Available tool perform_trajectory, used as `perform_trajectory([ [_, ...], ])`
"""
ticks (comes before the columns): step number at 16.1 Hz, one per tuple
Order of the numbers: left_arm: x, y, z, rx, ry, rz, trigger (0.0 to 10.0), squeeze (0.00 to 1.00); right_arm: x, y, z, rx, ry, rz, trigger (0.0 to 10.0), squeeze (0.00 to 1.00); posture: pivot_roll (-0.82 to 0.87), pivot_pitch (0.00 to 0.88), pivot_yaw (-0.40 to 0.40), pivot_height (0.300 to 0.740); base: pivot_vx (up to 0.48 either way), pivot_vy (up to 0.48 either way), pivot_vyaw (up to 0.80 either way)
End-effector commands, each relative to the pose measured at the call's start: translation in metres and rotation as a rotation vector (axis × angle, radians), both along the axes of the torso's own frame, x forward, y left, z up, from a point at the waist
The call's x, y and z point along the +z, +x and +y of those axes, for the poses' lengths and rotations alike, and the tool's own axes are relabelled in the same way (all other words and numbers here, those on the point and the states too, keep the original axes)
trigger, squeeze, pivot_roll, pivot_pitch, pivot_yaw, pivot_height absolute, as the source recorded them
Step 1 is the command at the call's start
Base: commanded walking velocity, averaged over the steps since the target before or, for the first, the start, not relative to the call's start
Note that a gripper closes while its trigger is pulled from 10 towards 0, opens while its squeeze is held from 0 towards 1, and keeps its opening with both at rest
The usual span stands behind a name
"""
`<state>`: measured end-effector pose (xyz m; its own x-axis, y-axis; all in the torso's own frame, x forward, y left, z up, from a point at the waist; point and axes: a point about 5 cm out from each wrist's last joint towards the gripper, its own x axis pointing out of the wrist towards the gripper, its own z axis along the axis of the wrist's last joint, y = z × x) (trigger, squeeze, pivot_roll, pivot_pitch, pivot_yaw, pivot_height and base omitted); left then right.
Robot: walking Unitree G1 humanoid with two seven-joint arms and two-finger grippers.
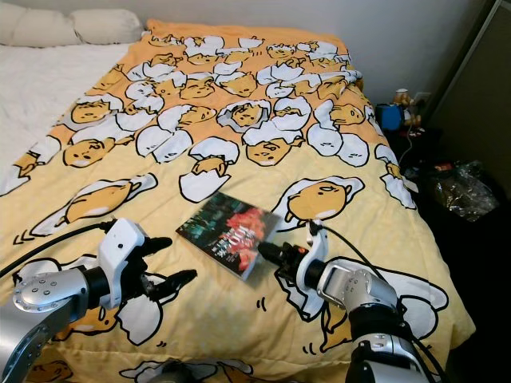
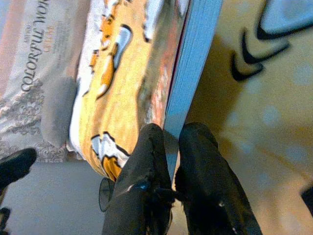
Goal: Clean up the room
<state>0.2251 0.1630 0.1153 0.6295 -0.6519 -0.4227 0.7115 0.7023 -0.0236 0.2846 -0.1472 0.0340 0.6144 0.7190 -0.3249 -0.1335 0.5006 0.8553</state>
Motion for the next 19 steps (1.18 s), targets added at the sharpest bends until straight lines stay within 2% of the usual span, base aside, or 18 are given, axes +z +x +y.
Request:
perform_trajectory([
  [1, 0.003, 0.006, 0.006, 0.068, -0.015, -0.026, 10.0, 0.0, 0.015, 0.006, 0.001, 0.004, 0.051, -0.079, 0.0, 0.0, 0.02, 0.0, -0.015, 0.74, 0.0, 0.0, 0.0],
  [4, 0.009, 0.014, 0.011, 0.175, -0.079, -0.061, 10.0, 0.0, 0.036, 0.013, -0.004, -0.042, 0.151, -0.175, 0.0, 0.0, 0.01, 0.0, -0.019, 0.74, 0.0, 0.0, 0.0],
  [5, 0.014, 0.019, 0.014, 0.228, -0.109, -0.087, 10.0, 0.0, 0.047, 0.018, -0.007, -0.078, 0.18, -0.239, 0.0, 0.0, 0.02, 0.0, -0.02, 0.74, 0.0, 0.0, 0.0],
  [7, 0.025, 0.029, 0.023, 0.328, -0.15, -0.167, 10.0, 0.0, 0.064, 0.026, -0.014, -0.148, 0.186, -0.351, 0.0, 0.0, 0.02, 0.0, -0.024, 0.74, 0.0, 0.0, 0.0],
  [9, 0.036, 0.036, 0.027, 0.352, -0.162, -0.242, 10.0, 0.0, 0.078, 0.028, -0.018, -0.137, 0.198, -0.428, 0.0, 0.0, 0.02, 0.0, -0.021, 0.74, 0.0, 0.0, 0.0],
  [12, 0.041, 0.046, 0.028, 0.327, -0.092, -0.3, 10.0, 0.0, 0.089, 0.039, -0.031, -0.216, 0.17, -0.47, 0.0, 0.0, 0.0, 0.0, -0.002, 0.74, 0.0, 0.0, 0.0],
  [15, 0.04, 0.05, 0.023, 0.321, -0.113, -0.317, 10.0, 0.0, 0.099, 0.041, -0.038, -0.25, 0.2, -0.505, 0.0, 0.0, -0.01, 0.0, 0.005, 0.74, 0.0, 0.0, 0.0],
  [16, 0.048, 0.054, 0.017, 0.265, -0.144, -0.344, 10.0, 0.0, 0.108, 0.042, -0.039, -0.23, 0.186, -0.557, 0.0, 0.0, -0.01, 0.0, 0.001, 0.74, 0.0, 0.0, 0.0],
  [17, 0.057, 0.059, 0.012, 0.183, -0.125, -0.383, 10.0, 0.0, 0.116, 0.043, -0.04, -0.198, 0.169, -0.608, 0.0, 0.0, -0.01, 0.0, -0.004, 0.74, 0.0, 0.0, 0.0],
  [18, 0.06, 0.061, 0.011, 0.147, -0.101, -0.399, 10.0, 0.0, 0.119, 0.044, -0.04, -0.182, 0.164, -0.624, 0.0, 0.0, -0.01, 0.0, -0.004, 0.74, 0.0, 0.0, 0.0],
  [19, 0.065, 0.07, 0.013, 0.039, 0.021, -0.438, 10.0, 1.0, 0.127, 0.044, -0.038, -0.118, 0.121, -0.673, 0.0, 0.0, 0.0, 0.0, -0.005, 0.74, 0.0, 0.0, 0.0],
])
